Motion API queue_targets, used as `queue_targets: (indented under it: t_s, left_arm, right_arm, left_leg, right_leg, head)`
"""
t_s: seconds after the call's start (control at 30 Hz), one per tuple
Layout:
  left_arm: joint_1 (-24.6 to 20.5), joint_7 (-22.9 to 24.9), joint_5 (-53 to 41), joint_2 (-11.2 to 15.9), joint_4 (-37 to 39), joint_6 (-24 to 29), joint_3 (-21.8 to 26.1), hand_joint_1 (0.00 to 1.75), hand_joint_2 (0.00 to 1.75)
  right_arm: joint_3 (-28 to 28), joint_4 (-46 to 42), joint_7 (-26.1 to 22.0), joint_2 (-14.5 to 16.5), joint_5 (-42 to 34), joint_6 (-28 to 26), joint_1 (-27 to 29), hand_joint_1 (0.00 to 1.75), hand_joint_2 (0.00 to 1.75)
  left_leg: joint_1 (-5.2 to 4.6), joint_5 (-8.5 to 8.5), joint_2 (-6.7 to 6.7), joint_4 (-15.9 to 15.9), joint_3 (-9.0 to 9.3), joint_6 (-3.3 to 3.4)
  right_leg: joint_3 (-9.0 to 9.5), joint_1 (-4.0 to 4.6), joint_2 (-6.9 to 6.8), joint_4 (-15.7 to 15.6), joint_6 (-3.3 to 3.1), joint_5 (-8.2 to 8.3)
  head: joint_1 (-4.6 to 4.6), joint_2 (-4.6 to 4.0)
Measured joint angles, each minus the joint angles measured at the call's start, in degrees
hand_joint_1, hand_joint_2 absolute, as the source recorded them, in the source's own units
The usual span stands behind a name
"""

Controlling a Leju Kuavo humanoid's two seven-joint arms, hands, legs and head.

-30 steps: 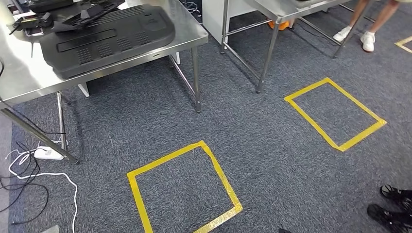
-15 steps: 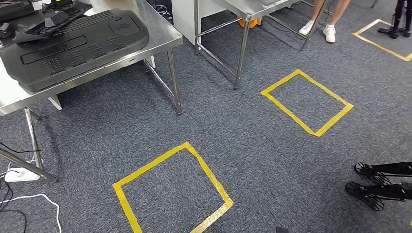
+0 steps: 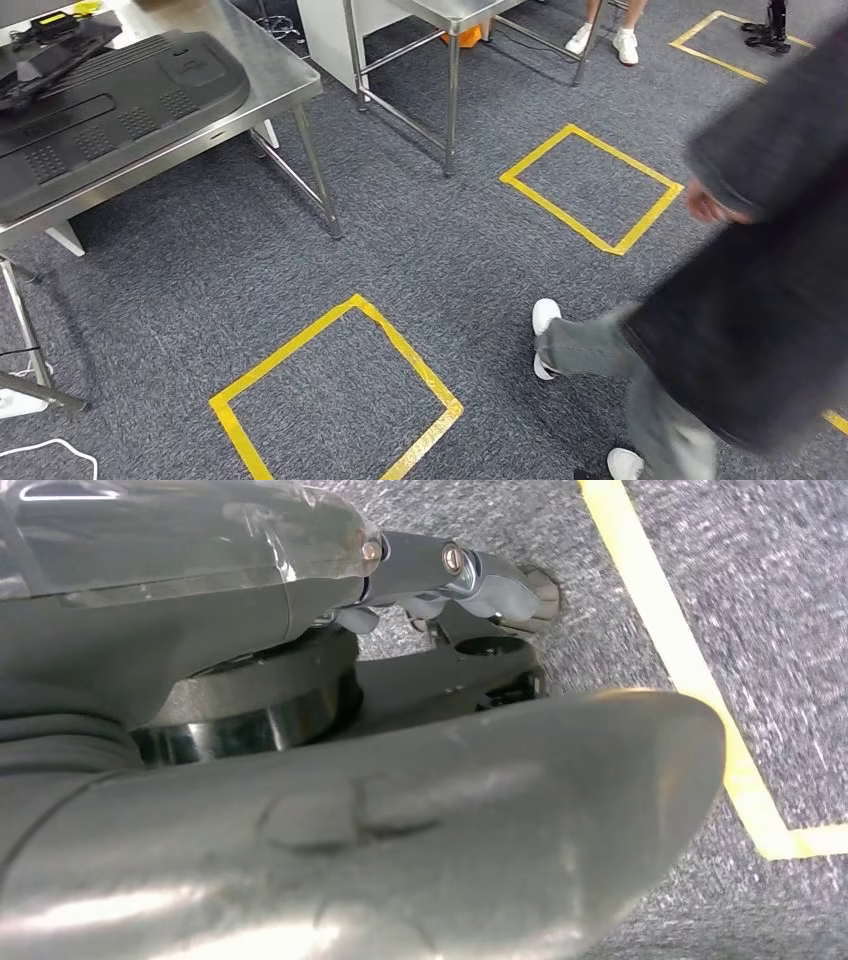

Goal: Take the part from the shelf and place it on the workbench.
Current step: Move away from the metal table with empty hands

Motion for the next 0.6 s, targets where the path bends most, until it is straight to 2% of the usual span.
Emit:
queue_targets:
  t_s: [0.07,0.13,0.17,0.2,0.23,0.27,0.33,0.37,0.4,0.47,0.5,0.53,0.6]
  left_arm:
    - [-0.02,0.00,-0.02,0.03,-0.03,-0.04,0.00,0.00,0.00]
    - [0.04,-0.02,-0.01,0.06,-0.04,-0.10,0.00,0.00,0.00]
    - [0.04,-0.04,0.01,0.08,-0.04,-0.13,0.00,0.00,0.00]
    - [0.05,-0.05,0.03,0.08,-0.04,-0.15,0.00,0.00,0.00]
    - [0.05,-0.01,0.06,0.09,-0.04,-0.15,0.00,0.00,0.00]
    - [0.06,0.06,0.08,0.09,-0.04,-0.16,0.00,0.00,0.00]
    - [0.12,0.27,0.10,0.13,-0.05,-0.16,-0.01,0.00,0.00]
    - [0.16,0.36,0.09,0.14,-0.07,-0.16,-0.01,0.00,0.00]
    - [0.20,0.45,0.08,0.15,-0.09,-0.16,-0.02,0.00,0.00]
    - [0.22,0.59,0.07,0.14,-0.22,-0.16,-0.02,0.00,0.00]
    - [0.19,0.63,0.08,0.14,-0.29,-0.17,-0.02,0.00,0.00]
    - [0.19,0.67,0.09,0.14,-0.36,-0.19,-0.02,0.00,0.00]
    - [0.28,0.74,0.11,0.15,-0.41,-0.21,-0.02,0.00,0.00]
  right_arm:
    - [0.01,-0.01,-0.18,0.03,-0.05,0.15,-0.08,0.00,0.00]
    - [0.10,-0.07,-0.27,0.04,-0.19,0.17,-0.13,0.00,0.00]
    - [0.20,-0.09,-0.25,0.07,-0.35,0.14,-0.07,0.00,0.00]
    - [0.33,-0.11,-0.18,0.08,-0.58,0.08,0.00,0.00,0.00]
    - [0.44,-0.11,-0.08,0.09,-0.85,-0.02,0.04,0.00,0.00]
    - [0.56,-0.12,0.03,0.09,-1.10,-0.13,0.05,0.00,0.00]
    - [0.81,-0.14,0.23,0.09,-1.53,-0.30,-0.07,0.00,0.00]
    - [0.95,-0.16,0.30,0.09,-1.65,-0.34,-0.13,0.00,0.00]
    - [1.06,-0.17,0.35,0.09,-1.72,-0.36,-0.12,0.00,0.00]
    - [1.23,-0.20,0.39,0.05,-1.80,-0.39,0.11,0.00,0.00]
    - [1.31,-0.21,0.48,0.02,-1.89,-0.41,0.22,0.00,0.00]
    - [1.38,-0.24,0.58,-0.01,-2.05,-0.43,0.23,0.00,0.00]
    - [1.45,-0.29,0.81,-0.02,-2.40,-0.45,0.02,0.00,0.00]
  left_leg:
    - [0.24,-3.22,-2.40,4.95,-1.86,-0.49]
    - [0.31,-6.57,-3.65,12.29,-5.10,-0.60]
    - [0.31,-7.03,-3.88,14.51,-6.10,-0.58]
    - [0.30,-6.38,-4.04,14.73,-6.24,-0.47]
    - [0.31,-4.65,-4.33,12.66,-5.36,-0.30]
    - [0.35,-2.37,-5.10,8.96,-3.79,-0.06]
    - [0.49,0.52,-7.64,2.12,-1.11,0.35]
    - [0.46,0.93,-8.52,0.35,-0.52,0.47]
    - [0.37,0.78,-8.81,-0.16,-0.43,0.57]
    - [0.34,1.12,-7.71,-0.77,-0.29,1.07]
    - [0.42,1.39,-7.07,-1.21,-0.14,1.46]
    - [0.53,1.67,-6.28,-1.66,0.01,1.86]
    - [0.44,1.91,-4.60,-2.07,0.13,2.31]
  right_leg:
    - [-0.05,-0.14,1.00,-0.21,-0.66,0.29]
    - [-0.16,-0.02,2.25,-0.19,-0.96,0.37]
    - [-0.15,0.04,2.96,-0.16,-0.99,0.39]
    - [-0.12,0.07,3.70,-0.10,-0.99,0.39]
    - [-0.07,0.08,4.46,-0.01,-0.98,0.39]
    - [-0.04,0.08,5.23,0.12,-0.94,0.37]
    - [-0.28,0.12,6.66,0.50,-0.62,0.34]
    - [-0.53,0.05,7.27,0.61,-0.28,0.41]
    - [-0.79,-0.07,7.84,0.64,0.11,0.53]
    - [-1.09,-0.32,8.78,0.52,0.92,0.78]
    - [-1.29,-0.27,8.07,0.96,1.17,0.46]
    - [-1.96,-0.19,6.77,2.40,1.38,-0.52]
    - [-4.84,-0.17,3.48,8.64,1.70,-4.06]
  head:
    - [-0.42,0.00]
    - [-0.76,0.00]
    - [-0.82,0.00]
    - [-0.87,0.00]
    - [-0.91,0.00]
    - [-0.96,0.00]
    - [-1.01,0.00]
    - [-1.02,0.00]
    - [-1.01,0.00]
    - [-0.99,0.00]
    - [-0.90,0.00]
    - [-0.61,0.00]
    - [0.00,0.00]
